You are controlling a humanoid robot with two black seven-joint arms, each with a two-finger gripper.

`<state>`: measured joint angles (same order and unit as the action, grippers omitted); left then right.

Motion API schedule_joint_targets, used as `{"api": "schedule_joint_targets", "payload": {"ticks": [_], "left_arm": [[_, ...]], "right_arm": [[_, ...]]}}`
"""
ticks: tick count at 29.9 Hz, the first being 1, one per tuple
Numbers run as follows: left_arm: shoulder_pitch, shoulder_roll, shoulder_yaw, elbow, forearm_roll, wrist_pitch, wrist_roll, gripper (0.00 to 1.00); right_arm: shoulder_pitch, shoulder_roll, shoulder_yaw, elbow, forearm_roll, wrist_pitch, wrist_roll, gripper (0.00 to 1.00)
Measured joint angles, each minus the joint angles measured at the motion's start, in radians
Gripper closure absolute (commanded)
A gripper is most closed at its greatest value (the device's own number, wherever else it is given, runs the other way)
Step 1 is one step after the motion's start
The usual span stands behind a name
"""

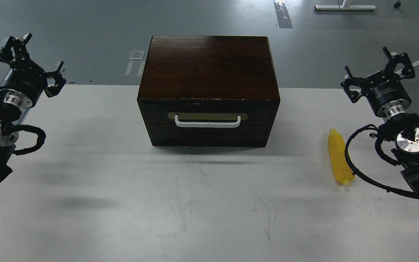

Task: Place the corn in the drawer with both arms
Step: 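Raise the left arm and move it toward the wooden box, then reach the left hand to the white drawer handle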

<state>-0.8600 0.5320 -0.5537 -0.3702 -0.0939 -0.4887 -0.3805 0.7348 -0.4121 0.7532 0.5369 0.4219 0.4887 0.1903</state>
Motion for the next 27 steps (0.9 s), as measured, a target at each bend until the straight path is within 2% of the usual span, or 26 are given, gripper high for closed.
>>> {"api": "schedule_joint_targets", "payload": {"ticks": [3, 7, 12, 18, 21, 25, 27], "left_arm": [[-0.048, 0.019, 0.000, -0.012, 0.023, 0.000, -0.001, 0.02], [-0.128, 0.024, 0.013, -0.026, 0.109, 0.000, -0.003, 0.11], [-0.260, 0.039, 0.023, -0.114, 0.309, 0.000, -0.009, 0.11], [-0.353, 0.045, 0.024, -0.314, 0.595, 0.000, -0.012, 0.11], [-0.385, 0.023, 0.024, -0.463, 0.795, -0.001, -0.014, 0.11], [-0.396, -0.013, 0.026, -0.608, 1.012, 0.000, -0.015, 0.11], [-0.395, -0.036, 0.026, -0.656, 1.122, 0.000, -0.033, 0.11]], "right_arm": [[0.000, 0.000, 0.000, 0.000, 0.000, 0.000, 0.000, 0.00], [0.000, -0.007, 0.000, 0.000, 0.000, 0.000, 0.000, 0.00], [0.002, -0.034, 0.000, -0.010, 0.000, 0.000, 0.010, 0.00], [0.006, -0.069, 0.004, -0.039, 0.000, 0.000, 0.018, 0.00], [0.006, -0.082, 0.005, -0.040, 0.000, 0.000, 0.018, 0.00], [0.007, -0.090, 0.006, -0.041, 0.000, 0.000, 0.019, 0.00], [0.007, -0.091, 0.007, -0.042, 0.000, 0.000, 0.019, 0.00]]}}
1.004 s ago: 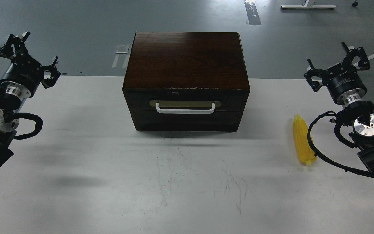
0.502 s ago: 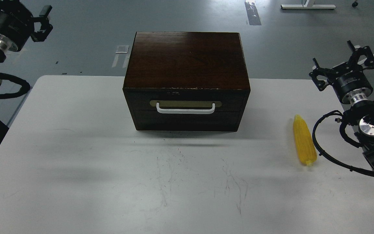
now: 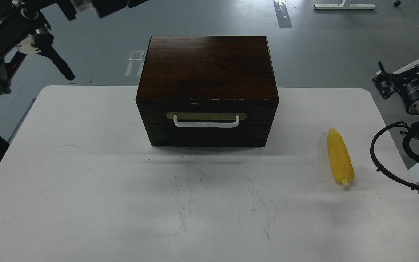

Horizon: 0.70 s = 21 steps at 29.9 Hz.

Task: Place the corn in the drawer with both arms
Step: 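Reach the left hand to the white drawer handle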

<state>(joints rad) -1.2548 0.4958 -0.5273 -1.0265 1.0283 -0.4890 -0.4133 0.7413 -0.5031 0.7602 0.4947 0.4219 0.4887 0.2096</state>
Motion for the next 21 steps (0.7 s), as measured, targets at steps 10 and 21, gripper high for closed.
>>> {"api": "schedule_joint_targets", "payload": {"ticks": [10, 21], "left_arm": [[-0.004, -0.033, 0.108, -0.169, 0.548, 0.000, -0.075, 0.12], [-0.075, -0.056, 0.458, -0.240, 0.873, 0.138, -0.076, 0.18]], "right_arm": [[-0.002, -0.026, 0.002, -0.005, 0.000, 0.000, 0.007, 0.00], [-0.002, -0.047, -0.002, -0.024, 0.000, 0.000, 0.007, 0.00]]}}
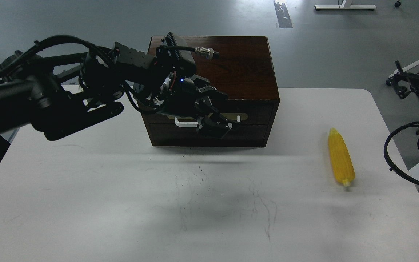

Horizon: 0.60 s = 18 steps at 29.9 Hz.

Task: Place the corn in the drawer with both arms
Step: 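Reach the left hand to the white drawer handle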

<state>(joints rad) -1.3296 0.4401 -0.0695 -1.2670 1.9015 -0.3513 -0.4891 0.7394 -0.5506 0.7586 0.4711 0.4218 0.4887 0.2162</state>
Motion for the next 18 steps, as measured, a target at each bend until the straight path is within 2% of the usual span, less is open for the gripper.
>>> {"api": "schedule_joint_targets", "payload": {"ticks": [5, 18], "left_arm": [[-0.001, -0.015, 0.051, 0.003, 0.180, 0.066, 0.000, 0.29], [-0.001, -0.026, 0.109, 0.023, 0.279, 0.100, 0.001, 0.32]], "right_arm": [[0.001, -0.015, 0.000, -0.001, 0.000, 0.000, 0.000, 0.00], [0.004, -0.017, -0.007, -0.012, 0.000, 0.000, -0.001, 0.00]]}}
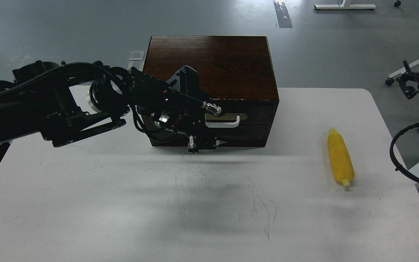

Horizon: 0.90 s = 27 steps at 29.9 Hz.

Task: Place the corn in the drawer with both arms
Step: 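Reach the left hand to the white drawer handle, then grip the white drawer handle with the left hand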

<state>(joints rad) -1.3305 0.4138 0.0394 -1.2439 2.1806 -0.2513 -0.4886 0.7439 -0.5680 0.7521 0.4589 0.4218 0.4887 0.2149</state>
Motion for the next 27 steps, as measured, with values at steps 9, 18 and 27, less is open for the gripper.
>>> {"api": "schedule_joint_targets", "payload": {"ticks": [9, 18, 27], "left_arm": [[-0.011, 0.001, 0.011, 0.045, 0.001, 0.006, 0.000, 0.43], [-0.014, 0.000, 0.051, 0.058, 0.001, 0.006, 0.000, 0.43], [-0.040, 0.001, 0.113, 0.061, 0.001, 0.002, 0.000, 0.44]], "right_arm": [[0.000, 0.004, 0.002, -0.001, 0.000, 0.000, 0.000, 0.00], [0.000, 0.002, 0.005, -0.003, 0.000, 0.000, 0.000, 0.00], [0.001, 0.002, 0.007, -0.003, 0.000, 0.000, 0.001, 0.00]]}}
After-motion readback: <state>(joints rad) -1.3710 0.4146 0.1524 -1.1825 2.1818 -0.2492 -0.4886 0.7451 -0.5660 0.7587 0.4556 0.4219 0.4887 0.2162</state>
